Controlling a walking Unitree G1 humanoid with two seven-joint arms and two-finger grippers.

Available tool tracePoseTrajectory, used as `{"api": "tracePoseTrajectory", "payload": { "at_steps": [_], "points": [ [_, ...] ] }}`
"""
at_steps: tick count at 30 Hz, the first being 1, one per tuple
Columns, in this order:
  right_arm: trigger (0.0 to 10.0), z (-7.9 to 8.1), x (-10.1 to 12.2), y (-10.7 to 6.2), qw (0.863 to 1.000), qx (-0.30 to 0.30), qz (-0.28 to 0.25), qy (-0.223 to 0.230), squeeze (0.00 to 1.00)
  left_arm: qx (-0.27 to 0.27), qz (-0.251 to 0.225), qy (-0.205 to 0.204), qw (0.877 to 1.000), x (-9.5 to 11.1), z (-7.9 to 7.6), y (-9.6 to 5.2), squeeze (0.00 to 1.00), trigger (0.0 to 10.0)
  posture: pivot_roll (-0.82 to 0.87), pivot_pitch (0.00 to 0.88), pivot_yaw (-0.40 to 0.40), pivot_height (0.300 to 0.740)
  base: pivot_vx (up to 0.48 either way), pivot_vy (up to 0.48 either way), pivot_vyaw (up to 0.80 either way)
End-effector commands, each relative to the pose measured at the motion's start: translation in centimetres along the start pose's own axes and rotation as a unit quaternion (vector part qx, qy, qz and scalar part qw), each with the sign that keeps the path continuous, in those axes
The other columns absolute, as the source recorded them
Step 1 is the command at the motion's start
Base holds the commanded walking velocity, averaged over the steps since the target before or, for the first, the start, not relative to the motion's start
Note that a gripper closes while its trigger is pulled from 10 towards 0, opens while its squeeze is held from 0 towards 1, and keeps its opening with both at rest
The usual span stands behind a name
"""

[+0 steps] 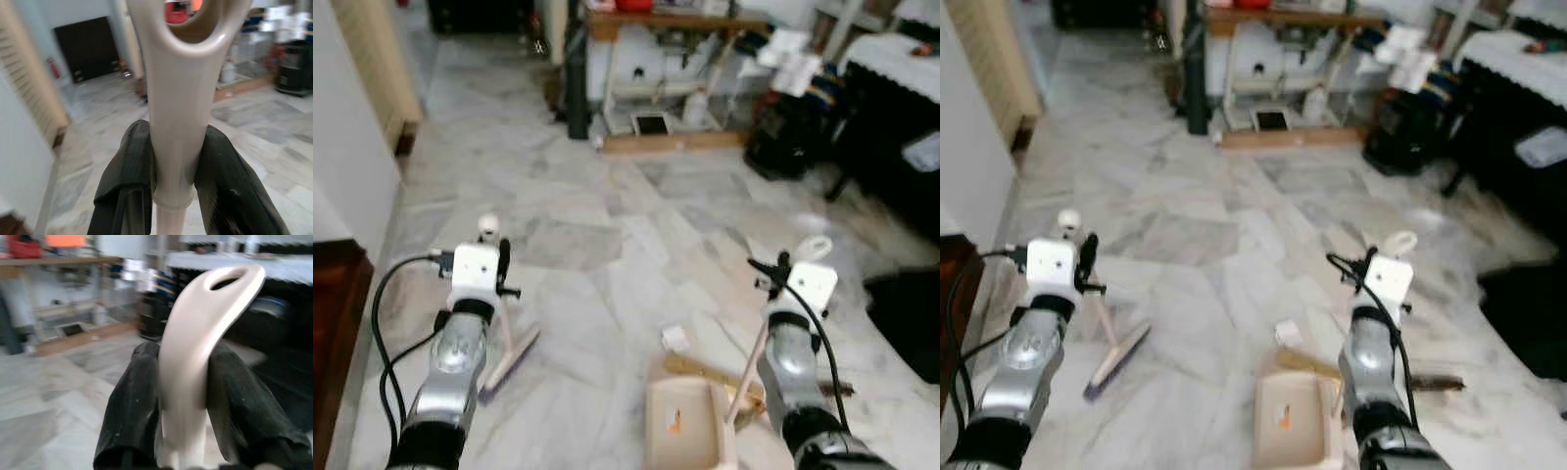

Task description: Sweep floor

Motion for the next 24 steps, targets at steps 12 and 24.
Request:
{"api": "tracePoseTrajectory", "payload": {
  "at_steps": [12,24],
  "points": [
    [10.0,0.8,1.3,0.4,0.999,-0.007,-0.022,0.033,0.0,-0.021,-0.018,0.014,1.0,1.3,-0.4,1.2,0.0,10.0,0.17,0.0,0.0,0.74,0.0,0.0,0.0],
    [10.0,1.6,1.2,0.2,0.999,0.004,-0.021,0.035,0.0,-0.044,-0.028,0.025,0.998,1.9,-1.3,2.0,0.0,10.0,0.16,0.0,0.024,0.74,0.0,-0.098,0.0]
  ]
}}
Point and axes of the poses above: a point about 5 cm out from each wrist's last joint towards the gripper, its own y axis pointing out of the wrist towards the gripper, its own x axis along the axis of the wrist's last joint, z = x × y, the point moved 4 cm from there along y, pointing out of the wrist towards the gripper, and after that the axes turned 1 degree about -y, right-handed, at the moved point
